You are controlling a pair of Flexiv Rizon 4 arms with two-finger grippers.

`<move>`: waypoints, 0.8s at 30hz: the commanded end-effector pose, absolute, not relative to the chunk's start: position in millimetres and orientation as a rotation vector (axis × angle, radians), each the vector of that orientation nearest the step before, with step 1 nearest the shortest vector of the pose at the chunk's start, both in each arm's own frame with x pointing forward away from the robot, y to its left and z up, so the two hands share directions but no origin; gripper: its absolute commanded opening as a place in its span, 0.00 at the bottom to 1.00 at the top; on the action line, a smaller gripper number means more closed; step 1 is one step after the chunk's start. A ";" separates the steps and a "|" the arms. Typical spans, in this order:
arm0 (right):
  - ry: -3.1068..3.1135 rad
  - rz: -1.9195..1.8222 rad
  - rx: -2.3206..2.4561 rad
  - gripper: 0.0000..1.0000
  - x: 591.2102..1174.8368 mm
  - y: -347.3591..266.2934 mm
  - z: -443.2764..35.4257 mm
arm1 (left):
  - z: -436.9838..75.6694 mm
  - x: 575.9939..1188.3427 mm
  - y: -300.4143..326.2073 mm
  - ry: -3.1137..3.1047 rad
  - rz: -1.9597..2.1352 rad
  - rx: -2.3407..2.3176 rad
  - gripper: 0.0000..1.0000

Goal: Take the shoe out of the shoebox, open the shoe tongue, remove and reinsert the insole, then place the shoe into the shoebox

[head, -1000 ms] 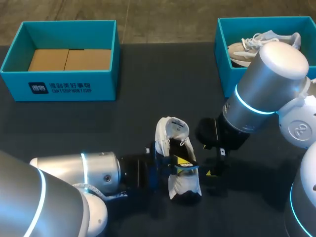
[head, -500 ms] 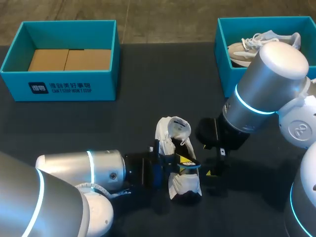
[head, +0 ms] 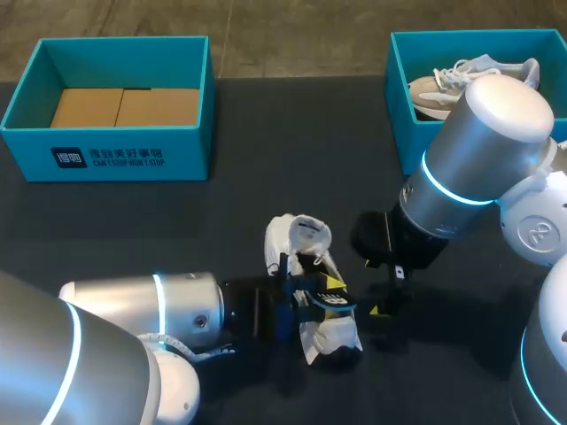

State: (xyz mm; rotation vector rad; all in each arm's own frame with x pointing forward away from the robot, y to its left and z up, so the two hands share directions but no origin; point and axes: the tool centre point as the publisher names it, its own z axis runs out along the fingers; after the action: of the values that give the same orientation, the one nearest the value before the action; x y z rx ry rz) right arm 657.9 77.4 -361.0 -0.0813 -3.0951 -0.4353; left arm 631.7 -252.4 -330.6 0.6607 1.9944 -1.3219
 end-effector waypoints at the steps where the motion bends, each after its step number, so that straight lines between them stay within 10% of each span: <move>1: -3.097 -0.436 -0.080 1.00 657.0 77.4 -361.8 | -327.9 622.1 -241.0 1.986 -1.328 0.664 0.38; 5: -3.097 -0.436 -0.080 1.00 657.0 77.4 -361.8 | -326.1 621.3 -240.1 1.987 -1.322 0.659 0.32; 9: -3.097 -0.436 -0.080 1.00 657.0 77.4 -361.8 | -323.9 621.2 -240.7 1.990 -1.303 0.641 0.00; 24: -3.097 -0.436 -0.080 1.00 657.0 77.4 -361.8 | -348.3 642.5 -240.2 2.053 -1.208 0.635 0.00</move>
State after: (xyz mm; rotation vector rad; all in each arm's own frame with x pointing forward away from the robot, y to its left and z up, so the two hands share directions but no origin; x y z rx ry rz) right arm 657.9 77.4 -361.0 -0.0813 -3.0951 -0.4353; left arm 634.9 -232.1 -346.1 0.6368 2.0281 -1.2311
